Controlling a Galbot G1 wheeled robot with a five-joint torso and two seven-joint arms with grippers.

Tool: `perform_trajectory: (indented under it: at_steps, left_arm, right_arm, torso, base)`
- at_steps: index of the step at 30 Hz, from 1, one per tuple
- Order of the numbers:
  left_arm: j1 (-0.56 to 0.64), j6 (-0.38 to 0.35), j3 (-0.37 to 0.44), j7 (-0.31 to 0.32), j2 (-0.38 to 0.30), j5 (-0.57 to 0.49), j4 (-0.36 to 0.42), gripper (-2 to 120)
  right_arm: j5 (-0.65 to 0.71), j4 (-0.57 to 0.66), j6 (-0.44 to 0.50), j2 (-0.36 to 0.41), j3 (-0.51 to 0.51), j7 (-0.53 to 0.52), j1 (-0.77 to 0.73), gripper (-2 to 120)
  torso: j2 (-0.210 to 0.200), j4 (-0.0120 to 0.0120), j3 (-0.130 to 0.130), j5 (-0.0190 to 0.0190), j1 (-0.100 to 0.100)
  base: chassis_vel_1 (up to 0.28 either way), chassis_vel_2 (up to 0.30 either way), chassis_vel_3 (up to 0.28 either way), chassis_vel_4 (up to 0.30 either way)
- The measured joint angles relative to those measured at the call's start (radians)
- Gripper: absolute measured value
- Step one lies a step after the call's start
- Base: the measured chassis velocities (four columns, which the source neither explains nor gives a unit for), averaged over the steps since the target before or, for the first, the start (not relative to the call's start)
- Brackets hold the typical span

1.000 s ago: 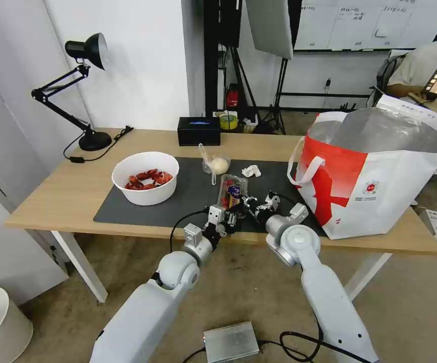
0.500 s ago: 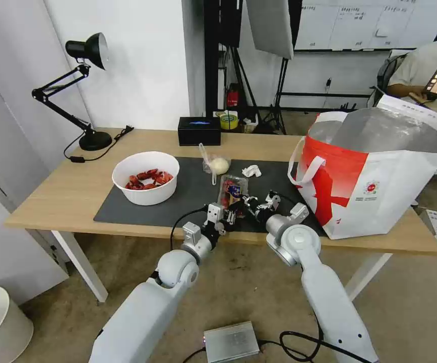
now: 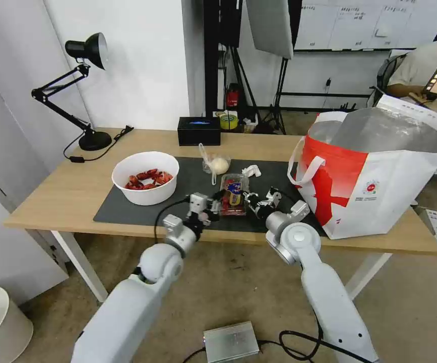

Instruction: Pick up the trash from the table and place it into the takeout bag.

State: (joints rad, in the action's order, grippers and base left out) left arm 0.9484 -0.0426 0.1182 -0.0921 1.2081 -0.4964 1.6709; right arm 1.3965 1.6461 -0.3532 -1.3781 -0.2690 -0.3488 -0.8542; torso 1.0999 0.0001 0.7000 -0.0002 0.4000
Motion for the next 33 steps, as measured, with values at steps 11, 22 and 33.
perform_trajectory:
  at_steps: [11,22,33]
  left_arm:
    - [0.078,0.022,0.073,-0.001,-0.013,0.0,0.018,0]
    - [0.098,0.025,0.094,0.0,-0.008,0.005,0.023,0]
    - [0.12,0.028,0.117,0.0,-0.008,0.007,0.018,0]
  right_arm:
    - [0.009,0.066,0.008,0.017,0.016,-0.017,0.018,1]
    - [0.078,0.183,0.016,0.054,0.022,-0.08,0.073,1]
    - [0.182,0.273,0.019,0.095,-0.001,-0.173,0.212,1]
  torso:
    - [0.0,-0.0001,0.0,0.0001,0.0]
    - [0.0,-0.0001,0.0,0.0002,0.0]
    - [0.0,-0.0001,0.0,0.0002,0.0]
  base:
    - [0.0,0.0,0.0,0.0]
    - [0.0,0.0,0.0,0.0]
    - [0.0,0.0,0.0,0.0]
